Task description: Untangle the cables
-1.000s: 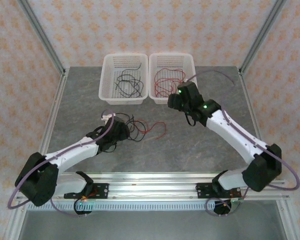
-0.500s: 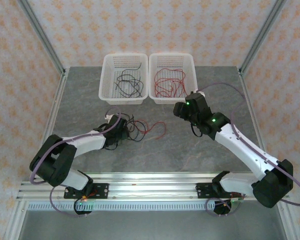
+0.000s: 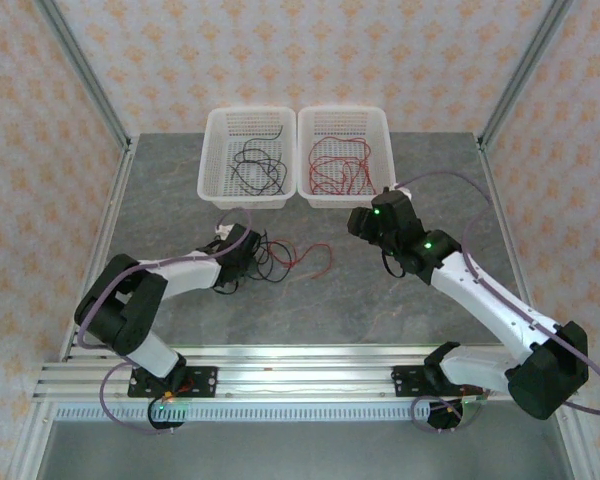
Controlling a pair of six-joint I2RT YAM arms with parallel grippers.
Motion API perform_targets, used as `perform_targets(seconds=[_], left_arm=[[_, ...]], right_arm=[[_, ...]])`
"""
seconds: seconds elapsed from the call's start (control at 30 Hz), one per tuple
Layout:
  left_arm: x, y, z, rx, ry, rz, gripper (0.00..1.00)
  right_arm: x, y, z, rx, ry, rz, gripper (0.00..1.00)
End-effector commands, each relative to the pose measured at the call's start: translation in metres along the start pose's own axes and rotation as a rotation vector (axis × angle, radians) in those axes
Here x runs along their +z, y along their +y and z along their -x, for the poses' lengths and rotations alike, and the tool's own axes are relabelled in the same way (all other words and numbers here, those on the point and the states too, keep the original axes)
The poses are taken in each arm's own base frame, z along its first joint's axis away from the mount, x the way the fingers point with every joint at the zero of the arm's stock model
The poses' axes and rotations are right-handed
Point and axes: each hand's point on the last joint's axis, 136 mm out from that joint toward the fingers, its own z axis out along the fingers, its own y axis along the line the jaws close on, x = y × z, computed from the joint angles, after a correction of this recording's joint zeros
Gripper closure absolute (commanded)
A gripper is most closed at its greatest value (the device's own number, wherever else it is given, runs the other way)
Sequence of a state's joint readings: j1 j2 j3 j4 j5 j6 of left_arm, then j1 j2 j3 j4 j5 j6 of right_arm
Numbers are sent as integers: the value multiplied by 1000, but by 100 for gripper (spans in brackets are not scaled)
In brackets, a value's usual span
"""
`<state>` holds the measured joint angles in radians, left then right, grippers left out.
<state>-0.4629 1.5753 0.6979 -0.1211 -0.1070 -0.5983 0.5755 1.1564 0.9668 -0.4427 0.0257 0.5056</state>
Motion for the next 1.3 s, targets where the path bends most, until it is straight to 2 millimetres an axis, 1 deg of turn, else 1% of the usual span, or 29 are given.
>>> perform_targets(seconds=[0.0, 0.03, 0.1, 0.17, 0.23, 0.33, 0.4, 0.47, 0.57, 0.67, 0.8, 0.9, 1.0, 1.07, 1.13, 1.27], left_arm=[[11, -3, 4, 0, -5, 7, 96], [10, -3, 4, 1, -7, 7, 100], [4, -5, 9, -4, -27, -8, 100], [-6, -6, 16, -13, -55, -21, 100], [-22, -9, 26, -22, -82, -48, 100], [-52, -16, 43, 0, -123, -84, 100], [-74, -21, 53, 9, -150, -109, 100], [-91, -24, 59, 17, -168, -127, 100], [-108, -27, 61, 37, -178, -137, 100], [-120, -29, 58, 57, -179, -140, 100], [-132, -35, 57, 70, -188, -159, 100], [-143, -40, 58, 85, -201, -170, 100], [-153, -43, 61, 94, -216, -176, 100], [-160, -43, 65, 91, -232, -185, 100], [-167, -43, 68, 85, -248, -193, 100], [-179, -41, 74, 75, -277, -205, 100]], right_arm=[[-3, 1, 0, 23, -19, 19, 32], [-2, 2, 0, 24, -19, 26, 32], [0, 6, -3, 36, -10, 48, 32], [4, 13, -7, 48, 8, 86, 32], [9, 22, -14, 56, 31, 128, 33], [19, 42, -30, 36, 74, 168, 33], [26, 59, -42, 14, 102, 188, 33], [34, 75, -55, -5, 131, 211, 33], [45, 100, -74, -25, 176, 254, 33], [54, 125, -92, -37, 218, 302, 34], [61, 154, -113, -72, 258, 344, 34], [64, 172, -122, -86, 269, 368, 34], [73, 181, -129, -90, 284, 365, 35], [82, 182, -137, -96, 301, 349, 35], [90, 182, -147, -100, 322, 335, 36], [107, 173, -166, -102, 361, 296, 45]])
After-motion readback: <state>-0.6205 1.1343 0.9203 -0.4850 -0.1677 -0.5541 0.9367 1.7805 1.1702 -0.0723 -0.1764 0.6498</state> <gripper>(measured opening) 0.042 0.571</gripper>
